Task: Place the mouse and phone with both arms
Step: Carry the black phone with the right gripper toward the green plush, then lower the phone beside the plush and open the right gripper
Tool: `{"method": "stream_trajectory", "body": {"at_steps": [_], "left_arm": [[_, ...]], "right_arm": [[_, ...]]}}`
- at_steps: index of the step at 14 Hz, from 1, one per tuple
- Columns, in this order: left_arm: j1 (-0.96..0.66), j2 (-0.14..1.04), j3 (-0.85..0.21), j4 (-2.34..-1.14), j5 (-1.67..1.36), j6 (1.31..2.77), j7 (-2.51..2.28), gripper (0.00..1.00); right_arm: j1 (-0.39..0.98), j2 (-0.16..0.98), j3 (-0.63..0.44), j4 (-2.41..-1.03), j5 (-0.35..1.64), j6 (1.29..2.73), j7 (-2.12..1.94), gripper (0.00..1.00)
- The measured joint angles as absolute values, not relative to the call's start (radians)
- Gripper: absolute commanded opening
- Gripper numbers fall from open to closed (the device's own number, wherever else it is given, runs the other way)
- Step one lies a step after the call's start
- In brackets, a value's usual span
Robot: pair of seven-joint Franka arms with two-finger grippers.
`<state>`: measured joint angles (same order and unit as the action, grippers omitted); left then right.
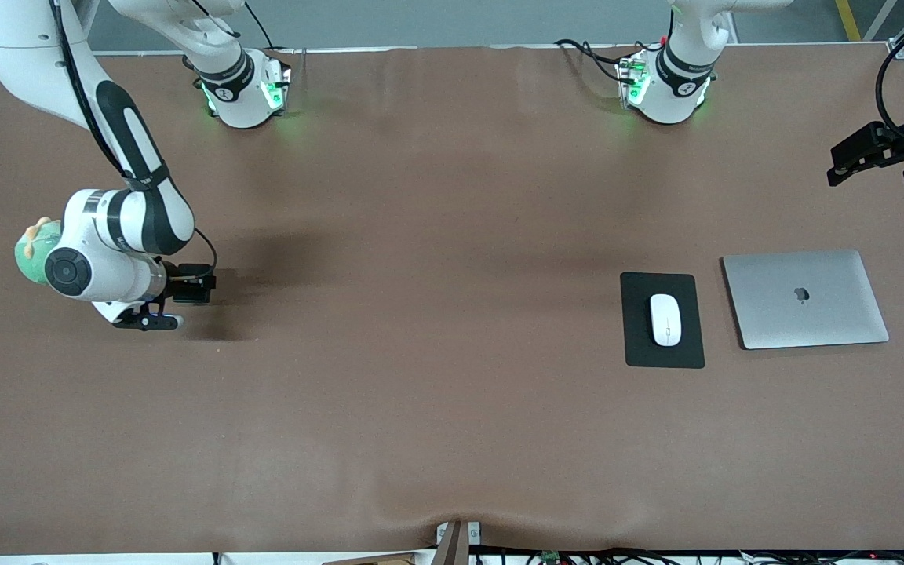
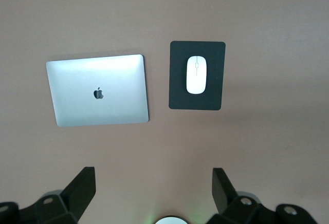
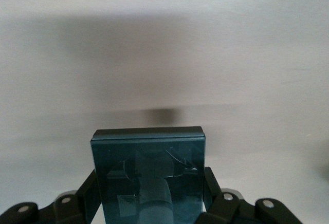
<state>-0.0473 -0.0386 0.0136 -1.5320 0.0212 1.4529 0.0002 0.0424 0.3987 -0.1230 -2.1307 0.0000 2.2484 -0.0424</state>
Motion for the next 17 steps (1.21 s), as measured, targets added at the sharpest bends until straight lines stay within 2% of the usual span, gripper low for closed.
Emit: {"method": "stream_trajectory", "body": {"at_steps": [4,8,9,10,11,17], "left_arm": [[-0.047,-0.037,0.014,-1.546,0.021,1.453,0.000,1.00],[-0.047,-0.034,0.014,-1.547,0.021,1.455,0.000,1.00],[-0.046,-0.034,0.014,-1.547,0.021,1.455,0.000,1.00],[-0.046,-0.034,0.014,-1.547,0.021,1.455,0.000,1.00],[-0.046,-0.033,0.014,-1.547,0.021,1.455,0.000,1.00],[-0.045,-0.033,0.015,-1.548,0.021,1.456,0.000,1.00]], "right_arm": [[0.034,0.400,-0.157,-2.245,-0.004,2.434,-0.099,0.00],[0.030,0.402,-0.158,-2.264,-0.004,2.454,-0.115,0.00],[0.024,0.404,-0.158,-2.264,-0.004,2.454,-0.124,0.13],[0.018,0.405,-0.158,-2.264,-0.004,2.454,-0.132,0.85],[0.013,0.406,-0.158,-2.264,-0.004,2.454,-0.137,1.00],[0.007,0.404,-0.156,-2.227,-0.004,2.429,-0.149,1.00]]}}
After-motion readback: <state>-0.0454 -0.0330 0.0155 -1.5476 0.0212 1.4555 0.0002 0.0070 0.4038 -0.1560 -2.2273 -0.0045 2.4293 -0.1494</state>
